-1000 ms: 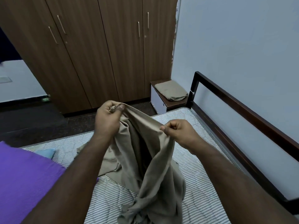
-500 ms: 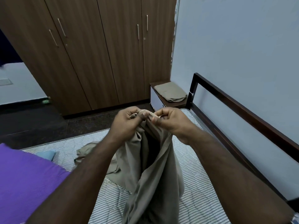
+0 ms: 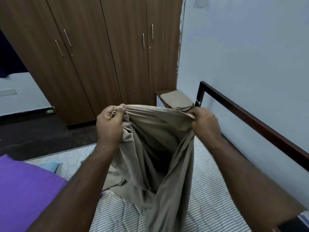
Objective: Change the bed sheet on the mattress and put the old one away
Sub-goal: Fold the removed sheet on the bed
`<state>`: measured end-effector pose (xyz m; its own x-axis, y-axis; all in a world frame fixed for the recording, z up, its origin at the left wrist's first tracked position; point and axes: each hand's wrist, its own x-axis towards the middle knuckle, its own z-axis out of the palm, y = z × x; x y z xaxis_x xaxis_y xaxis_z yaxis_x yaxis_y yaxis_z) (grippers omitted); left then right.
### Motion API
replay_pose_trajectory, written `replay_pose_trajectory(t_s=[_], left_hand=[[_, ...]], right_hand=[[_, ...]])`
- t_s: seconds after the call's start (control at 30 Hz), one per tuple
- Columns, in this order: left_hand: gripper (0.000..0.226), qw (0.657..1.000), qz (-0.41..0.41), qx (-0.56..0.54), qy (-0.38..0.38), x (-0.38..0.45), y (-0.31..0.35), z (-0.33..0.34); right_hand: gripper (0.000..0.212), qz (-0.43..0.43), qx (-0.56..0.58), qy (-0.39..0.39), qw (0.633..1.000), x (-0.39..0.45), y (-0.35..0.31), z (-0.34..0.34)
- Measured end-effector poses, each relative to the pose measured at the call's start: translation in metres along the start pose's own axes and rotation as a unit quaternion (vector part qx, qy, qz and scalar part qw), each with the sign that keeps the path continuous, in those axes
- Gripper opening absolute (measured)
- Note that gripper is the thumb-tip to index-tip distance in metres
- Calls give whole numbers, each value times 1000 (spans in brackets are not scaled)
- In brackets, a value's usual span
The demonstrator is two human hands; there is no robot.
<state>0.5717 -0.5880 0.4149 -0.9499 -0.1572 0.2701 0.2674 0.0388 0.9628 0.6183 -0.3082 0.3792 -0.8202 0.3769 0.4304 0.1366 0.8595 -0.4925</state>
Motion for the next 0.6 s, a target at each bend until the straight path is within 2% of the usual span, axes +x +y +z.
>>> replay_pose_trajectory(t_s=[0.07,0.13,0.17,0.2,0.23,0.3,0.33,0.37,0.43,0.53,0.6], left_hand=[[29,1000,-2,-13,8,3,2,-2],[29,1000,-7,-26,7,3,5,0],[29,1000,-7,-30,6,3,7,2],[29,999,-11,-32,8,2,8,3],[29,999,-18,-33,10,2,9,4],[31,999,-30,-9,14,2,5,1],[31,999,-33,12,14,1,3,-2],[27,999,-37,24,14,0,-1,-6],[15,998,-53,20,-4,-5,-4,-11],[6,996,-65,19,-59,-12,-8,-16],[15,996,-64,28,-57,-10,-12,-23]], right_hand=[[34,-8,32,100,994,38,-11,-32],[32,-57,72,230,969,70,-33,-66],[32,-88,94,266,955,81,-45,-77],[34,-109,123,258,952,86,-56,-81],[38,-118,147,189,964,85,-66,-77],[46,-129,143,-51,980,67,-77,-52],[46,-131,129,-150,971,51,-76,-35],[43,-121,139,-207,961,37,-74,-22],[35,-73,201,-239,947,18,-70,-11],[31,-16,270,-216,938,18,-61,-16],[37,2,251,-213,944,23,-53,-26]])
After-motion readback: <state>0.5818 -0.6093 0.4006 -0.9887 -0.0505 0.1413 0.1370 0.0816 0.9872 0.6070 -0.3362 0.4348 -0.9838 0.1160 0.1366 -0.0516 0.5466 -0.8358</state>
